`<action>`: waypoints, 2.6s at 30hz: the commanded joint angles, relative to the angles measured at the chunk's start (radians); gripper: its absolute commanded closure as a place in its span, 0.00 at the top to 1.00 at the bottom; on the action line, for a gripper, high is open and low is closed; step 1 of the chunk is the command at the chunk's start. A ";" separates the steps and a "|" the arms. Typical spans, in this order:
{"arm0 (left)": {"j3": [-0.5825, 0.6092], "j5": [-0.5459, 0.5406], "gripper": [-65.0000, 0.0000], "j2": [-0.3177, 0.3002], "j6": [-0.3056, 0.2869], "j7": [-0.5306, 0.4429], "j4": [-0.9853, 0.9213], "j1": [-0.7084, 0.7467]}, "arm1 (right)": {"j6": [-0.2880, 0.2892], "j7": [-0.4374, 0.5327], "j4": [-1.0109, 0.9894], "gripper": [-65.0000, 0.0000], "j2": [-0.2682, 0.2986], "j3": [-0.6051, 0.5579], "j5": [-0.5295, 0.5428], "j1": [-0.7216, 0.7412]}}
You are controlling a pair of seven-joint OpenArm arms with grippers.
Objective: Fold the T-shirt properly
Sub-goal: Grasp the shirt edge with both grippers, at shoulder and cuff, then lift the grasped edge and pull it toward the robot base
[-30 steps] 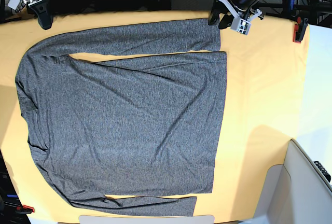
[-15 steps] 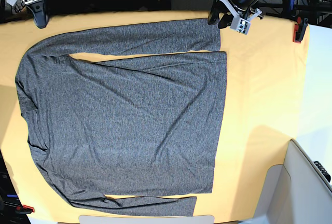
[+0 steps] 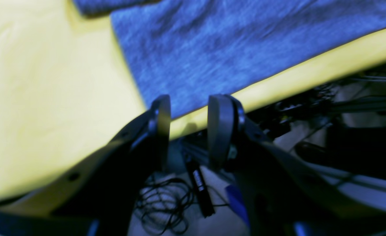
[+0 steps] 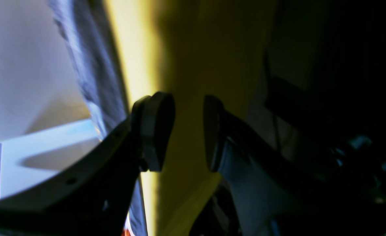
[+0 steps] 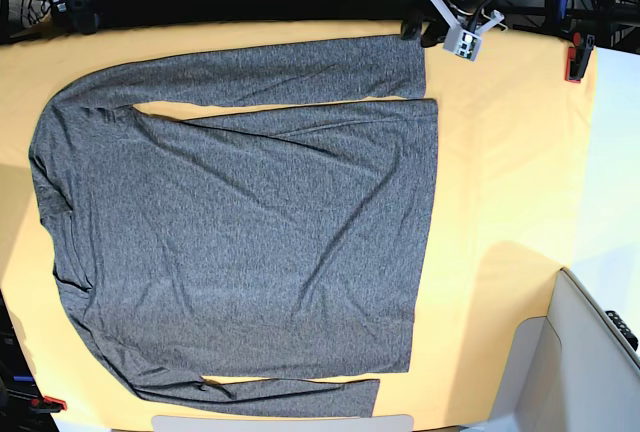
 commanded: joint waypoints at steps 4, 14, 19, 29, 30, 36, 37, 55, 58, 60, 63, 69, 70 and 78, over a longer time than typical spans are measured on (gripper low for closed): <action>-0.002 -0.012 0.29 -0.005 -0.009 -0.025 0.015 0.007 | 0.002 0.025 0.078 0.30 0.009 0.009 0.019 -0.011; -0.002 -0.010 0.29 -0.005 -0.009 -0.025 0.015 0.007 | -0.073 0.080 0.259 0.30 0.000 0.001 -0.018 0.035; -0.002 -0.010 0.29 -0.005 -0.009 -0.025 0.009 0.005 | -0.073 0.075 0.204 0.30 -0.034 -0.004 -0.080 0.086; -0.005 -0.009 0.29 -0.005 -0.009 -0.025 0.007 0.001 | -0.075 0.075 0.104 0.30 -0.035 -0.056 -0.169 0.175; -0.005 -0.009 0.29 -0.005 -0.009 -0.025 0.007 -0.001 | -0.075 0.077 0.104 0.30 -0.037 -0.056 -0.178 0.181; -0.008 -0.010 0.29 -0.005 -0.009 -0.025 0.007 -0.004 | -0.075 0.074 0.104 0.30 -0.078 -0.065 -0.238 0.216; -0.008 -0.012 0.29 -0.005 -0.009 -0.025 0.007 -0.004 | -0.075 0.074 0.104 0.30 -0.078 -0.079 -0.247 0.218; -0.373 -0.538 0.37 0.024 -0.009 0.382 -0.037 -0.212 | -0.075 0.074 0.102 0.02 -0.078 -0.128 -0.297 0.218; -0.430 -0.655 0.38 0.027 -0.011 0.532 -0.126 -0.286 | -0.075 0.074 0.102 0.02 -0.078 -0.128 -0.299 0.226; -0.442 -0.708 0.38 0.027 -0.011 0.599 -0.211 -0.326 | -0.075 0.077 0.102 0.02 -0.078 -0.128 -0.299 0.226; -0.438 -0.753 0.38 0.027 -0.011 0.622 -0.346 -0.351 | -0.075 0.078 0.102 0.02 -0.078 -0.128 -0.299 0.226; -0.401 -0.757 0.38 0.025 -0.021 0.627 -0.459 -0.355 | -0.075 0.078 0.102 0.02 -0.077 -0.126 -0.300 0.226; -0.389 -0.757 0.38 0.025 -0.037 0.627 -0.461 -0.354 | -0.075 0.078 0.102 0.02 -0.077 -0.126 -0.300 0.226; -0.271 -0.751 0.38 0.025 -0.087 0.627 -0.461 -0.354 | -0.075 0.075 0.102 0.02 -0.077 -0.128 -0.328 0.236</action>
